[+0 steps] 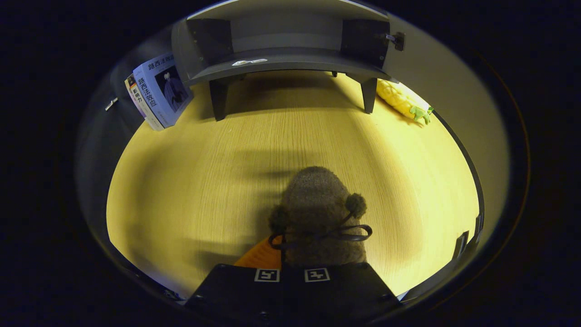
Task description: Open the shoe cabinet door, grab the shoes and put them into the shoe cabinet, then close the shoe cabinet door.
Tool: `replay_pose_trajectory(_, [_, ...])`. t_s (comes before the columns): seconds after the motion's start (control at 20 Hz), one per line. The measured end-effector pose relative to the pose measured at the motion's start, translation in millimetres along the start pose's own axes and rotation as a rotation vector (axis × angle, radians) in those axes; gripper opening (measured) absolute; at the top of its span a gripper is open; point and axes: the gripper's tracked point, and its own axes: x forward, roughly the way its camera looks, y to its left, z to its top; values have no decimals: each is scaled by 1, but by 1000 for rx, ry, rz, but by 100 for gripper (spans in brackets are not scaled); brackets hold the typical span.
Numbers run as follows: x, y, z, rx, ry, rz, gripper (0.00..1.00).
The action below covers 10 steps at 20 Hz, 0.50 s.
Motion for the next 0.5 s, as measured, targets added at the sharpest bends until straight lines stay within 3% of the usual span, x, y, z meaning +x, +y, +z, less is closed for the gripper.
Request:
replay_pose_trajectory(0.2, [-28, -7, 22, 0, -41, -6, 5])
replay_pose_trajectory(0.5, [-103, -26, 102, 47, -174, -28, 5])
